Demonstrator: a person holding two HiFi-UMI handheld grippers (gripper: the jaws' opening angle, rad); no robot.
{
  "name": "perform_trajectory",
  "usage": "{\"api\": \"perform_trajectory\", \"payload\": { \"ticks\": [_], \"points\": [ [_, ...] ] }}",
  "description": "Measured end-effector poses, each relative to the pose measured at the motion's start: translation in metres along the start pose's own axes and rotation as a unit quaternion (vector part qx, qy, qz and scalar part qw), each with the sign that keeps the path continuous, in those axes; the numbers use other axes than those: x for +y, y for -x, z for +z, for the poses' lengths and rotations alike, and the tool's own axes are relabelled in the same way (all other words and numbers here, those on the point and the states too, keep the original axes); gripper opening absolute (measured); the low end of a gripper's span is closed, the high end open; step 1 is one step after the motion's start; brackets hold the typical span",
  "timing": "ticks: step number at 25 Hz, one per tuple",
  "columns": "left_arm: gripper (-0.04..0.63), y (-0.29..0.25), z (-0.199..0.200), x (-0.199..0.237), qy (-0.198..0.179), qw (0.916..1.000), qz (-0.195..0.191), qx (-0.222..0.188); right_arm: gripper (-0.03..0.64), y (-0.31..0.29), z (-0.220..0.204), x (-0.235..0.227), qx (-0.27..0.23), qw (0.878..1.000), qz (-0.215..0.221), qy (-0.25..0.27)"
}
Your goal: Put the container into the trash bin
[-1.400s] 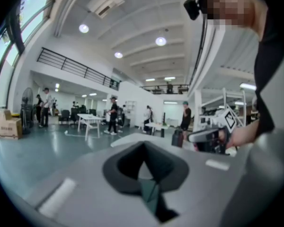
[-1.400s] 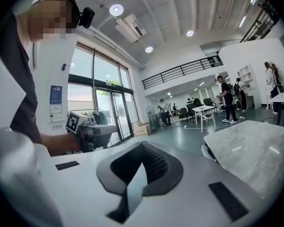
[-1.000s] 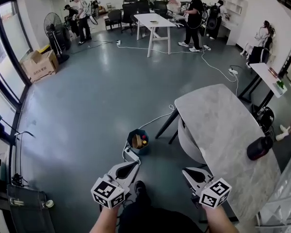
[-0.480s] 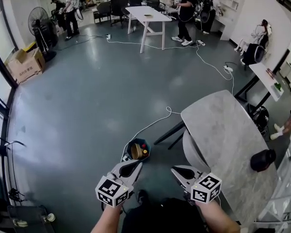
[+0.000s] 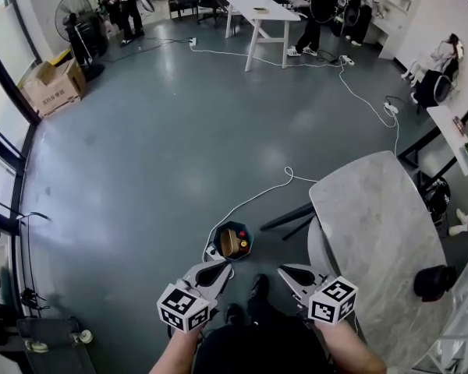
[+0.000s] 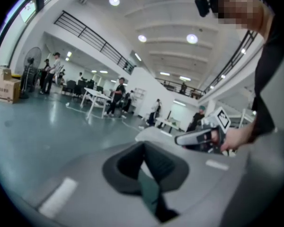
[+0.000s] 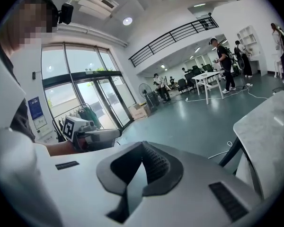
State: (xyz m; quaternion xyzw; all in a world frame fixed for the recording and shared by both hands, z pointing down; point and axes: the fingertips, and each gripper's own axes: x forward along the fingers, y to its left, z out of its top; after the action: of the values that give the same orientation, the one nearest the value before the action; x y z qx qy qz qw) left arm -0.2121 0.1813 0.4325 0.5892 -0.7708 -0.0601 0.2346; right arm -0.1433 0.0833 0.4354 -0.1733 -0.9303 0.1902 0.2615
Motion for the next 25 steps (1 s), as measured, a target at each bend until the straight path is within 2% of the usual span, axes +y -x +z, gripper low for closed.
{"api": "perform_trajectory", "payload": {
  "ticks": [5,8,14,21,25],
  "points": [
    [0.009,-0.034,0.013,0.019,0.021,0.9990,0.037,0.012,-0.008,-0.021,0.029,-0.037,-0.005,0.999,0.036,0.005],
    [0.011,-0.056,0.016,0.030,0.021,0.9980,0.055,0.024,-0.008,-0.030,0.036,-0.058,-0.002,0.998,0.058,0.006],
    [0.011,-0.085,0.017,0.049,0.022,0.9967,0.067,0.040,-0.008,-0.046,0.034,-0.094,0.003,0.998,0.064,-0.012],
    [0.011,-0.113,-0.018,0.086,0.043,0.9954,0.055,0.066,-0.008,-0.081,0.007,-0.116,0.035,0.997,0.053,-0.039],
    [0.012,-0.128,-0.057,0.122,0.088,0.9918,0.057,0.074,-0.008,-0.111,-0.018,-0.126,0.071,0.994,0.056,-0.056]
  ]
}}
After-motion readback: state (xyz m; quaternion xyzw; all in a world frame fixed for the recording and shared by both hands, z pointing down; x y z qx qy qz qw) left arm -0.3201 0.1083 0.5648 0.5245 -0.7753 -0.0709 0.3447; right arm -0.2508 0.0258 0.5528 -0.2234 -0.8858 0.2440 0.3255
